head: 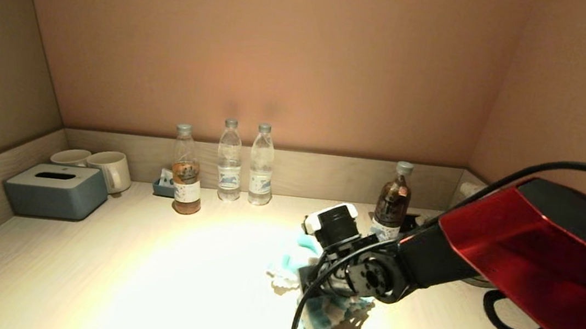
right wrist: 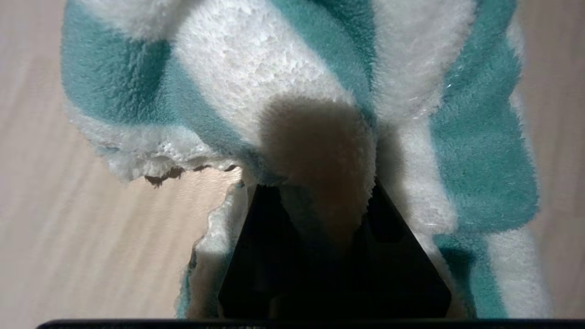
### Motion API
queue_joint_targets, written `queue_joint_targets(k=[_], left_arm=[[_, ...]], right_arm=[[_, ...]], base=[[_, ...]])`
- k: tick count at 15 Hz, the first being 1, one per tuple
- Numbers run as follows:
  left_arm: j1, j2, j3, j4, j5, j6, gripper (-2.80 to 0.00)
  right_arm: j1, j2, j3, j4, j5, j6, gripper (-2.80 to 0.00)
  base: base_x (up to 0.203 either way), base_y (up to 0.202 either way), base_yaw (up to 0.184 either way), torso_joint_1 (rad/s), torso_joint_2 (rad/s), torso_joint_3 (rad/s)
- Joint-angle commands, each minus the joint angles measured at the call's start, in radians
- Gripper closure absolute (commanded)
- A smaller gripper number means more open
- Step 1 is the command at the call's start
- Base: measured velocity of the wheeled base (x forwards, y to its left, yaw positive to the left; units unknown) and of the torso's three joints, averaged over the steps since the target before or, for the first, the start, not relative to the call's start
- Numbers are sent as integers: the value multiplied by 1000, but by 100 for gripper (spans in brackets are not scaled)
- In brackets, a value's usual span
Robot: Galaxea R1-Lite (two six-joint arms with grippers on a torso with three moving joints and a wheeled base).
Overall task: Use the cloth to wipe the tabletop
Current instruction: Sweep the stains on the table
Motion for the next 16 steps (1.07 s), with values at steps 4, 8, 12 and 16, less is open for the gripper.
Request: queue_joint_targets(k=[4,8,12,16], left_arm=[[1,2,0,0,0,-1,0],[1,2,0,0,0,-1,0],[1,2,0,0,0,-1,0],[1,2,0,0,0,-1,0]], right_arm=[[-83,54,-25,-75,4,-13,0],[-81,167,-144,-83,3,-25,0],[-25,210,-218,-72,1,-22,0],[183,226,-302,-47,-6,-19,0]], base=[[0,0,0,0,0,0],[0,0,0,0,0,0],[0,0,0,0,0,0],[0,0,0,0,0,0]])
